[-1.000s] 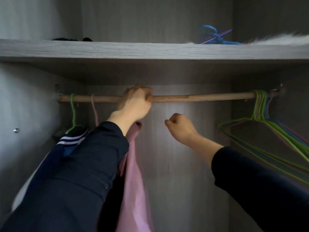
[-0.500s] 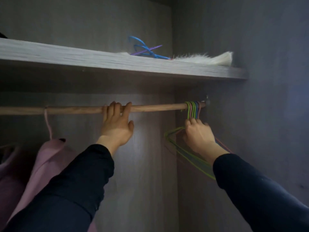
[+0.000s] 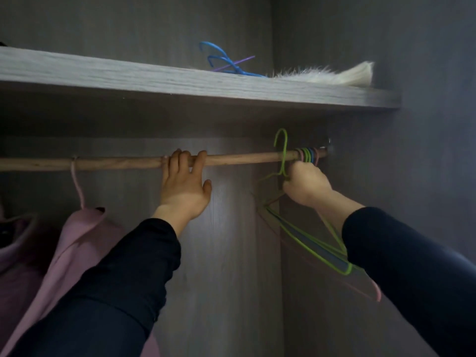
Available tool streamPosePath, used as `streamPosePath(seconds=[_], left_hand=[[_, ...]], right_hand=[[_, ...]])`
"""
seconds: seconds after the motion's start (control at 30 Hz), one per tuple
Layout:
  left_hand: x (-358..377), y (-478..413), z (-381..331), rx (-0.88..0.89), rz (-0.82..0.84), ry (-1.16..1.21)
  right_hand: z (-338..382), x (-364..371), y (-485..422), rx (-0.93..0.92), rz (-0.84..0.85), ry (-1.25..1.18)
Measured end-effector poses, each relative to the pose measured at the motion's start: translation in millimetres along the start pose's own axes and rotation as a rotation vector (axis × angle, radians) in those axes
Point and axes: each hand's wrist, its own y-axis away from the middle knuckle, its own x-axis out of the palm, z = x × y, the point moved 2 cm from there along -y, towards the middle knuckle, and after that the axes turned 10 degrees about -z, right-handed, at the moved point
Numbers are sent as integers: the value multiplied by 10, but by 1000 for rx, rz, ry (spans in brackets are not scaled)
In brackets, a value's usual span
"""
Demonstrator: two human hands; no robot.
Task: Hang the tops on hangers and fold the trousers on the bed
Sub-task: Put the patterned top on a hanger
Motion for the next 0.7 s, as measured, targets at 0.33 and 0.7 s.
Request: streamPosePath(seconds=[0.33,0.7], left_hand=[[-95,-32,-30,-22,164,-11],[-281,620,-892,-120,222,259]], right_hand=[[91,33,526,47,17,-272],[-410,-665,1635,274,213,-461]])
